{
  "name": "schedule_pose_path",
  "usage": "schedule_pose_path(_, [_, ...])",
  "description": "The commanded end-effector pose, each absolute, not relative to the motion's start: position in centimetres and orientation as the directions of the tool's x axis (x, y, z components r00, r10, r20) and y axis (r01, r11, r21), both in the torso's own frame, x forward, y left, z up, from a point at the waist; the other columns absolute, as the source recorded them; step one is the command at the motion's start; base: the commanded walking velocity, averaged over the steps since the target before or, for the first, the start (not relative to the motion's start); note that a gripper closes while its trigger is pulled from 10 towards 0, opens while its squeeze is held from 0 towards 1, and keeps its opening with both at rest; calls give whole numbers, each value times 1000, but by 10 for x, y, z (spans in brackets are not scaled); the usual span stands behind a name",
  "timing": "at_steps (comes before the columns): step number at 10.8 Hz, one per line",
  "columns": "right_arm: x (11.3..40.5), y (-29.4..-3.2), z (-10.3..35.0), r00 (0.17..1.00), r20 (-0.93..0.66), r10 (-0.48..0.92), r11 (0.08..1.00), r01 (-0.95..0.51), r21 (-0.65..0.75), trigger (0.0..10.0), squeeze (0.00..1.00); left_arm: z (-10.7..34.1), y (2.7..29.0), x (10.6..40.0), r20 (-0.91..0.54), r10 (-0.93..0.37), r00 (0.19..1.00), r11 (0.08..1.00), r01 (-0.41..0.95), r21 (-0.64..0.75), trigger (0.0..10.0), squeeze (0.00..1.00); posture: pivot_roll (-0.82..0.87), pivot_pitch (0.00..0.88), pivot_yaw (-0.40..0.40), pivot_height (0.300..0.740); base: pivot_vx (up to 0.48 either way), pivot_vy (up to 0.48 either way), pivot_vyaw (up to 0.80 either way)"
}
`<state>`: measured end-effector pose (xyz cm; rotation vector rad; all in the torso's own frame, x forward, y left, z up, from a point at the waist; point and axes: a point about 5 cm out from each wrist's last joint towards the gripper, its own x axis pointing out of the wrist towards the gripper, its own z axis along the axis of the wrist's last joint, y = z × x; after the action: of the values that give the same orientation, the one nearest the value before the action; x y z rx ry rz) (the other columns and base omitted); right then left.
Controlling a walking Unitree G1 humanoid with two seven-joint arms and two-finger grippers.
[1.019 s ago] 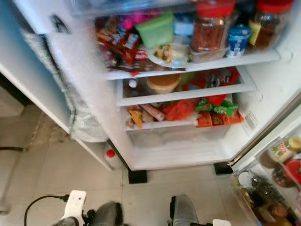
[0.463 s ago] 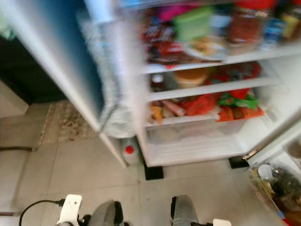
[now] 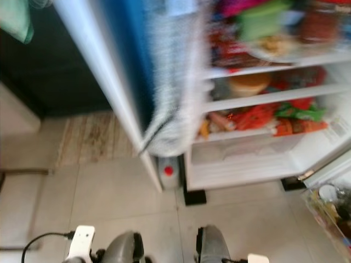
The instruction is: Restocking fridge
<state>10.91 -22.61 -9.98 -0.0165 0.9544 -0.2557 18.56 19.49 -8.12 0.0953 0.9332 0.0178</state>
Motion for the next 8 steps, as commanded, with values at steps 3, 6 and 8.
schedule_pose_path(3, [104,-206,-105,533,-831,-162,979,189,-69,10000,0,-89,192,172,-833,43,552,997,34,75,10000,0,-99,197,106,699,0,0,0])
schedule_pose_path(6, [105,-210,-105,529,-833,-161,981,182,-74,10000,0,-88,183,176,-828,33,560,998,29,60,10000,0,-108,187,87,740,0,0,0])
schedule_pose_path(8, [106,-213,-104,530,-832,-163,981,173,-83,10000,0,-88,180,177,-827,31,562,998,25,54,10000,0,-110,173,76,740,0,0,0])
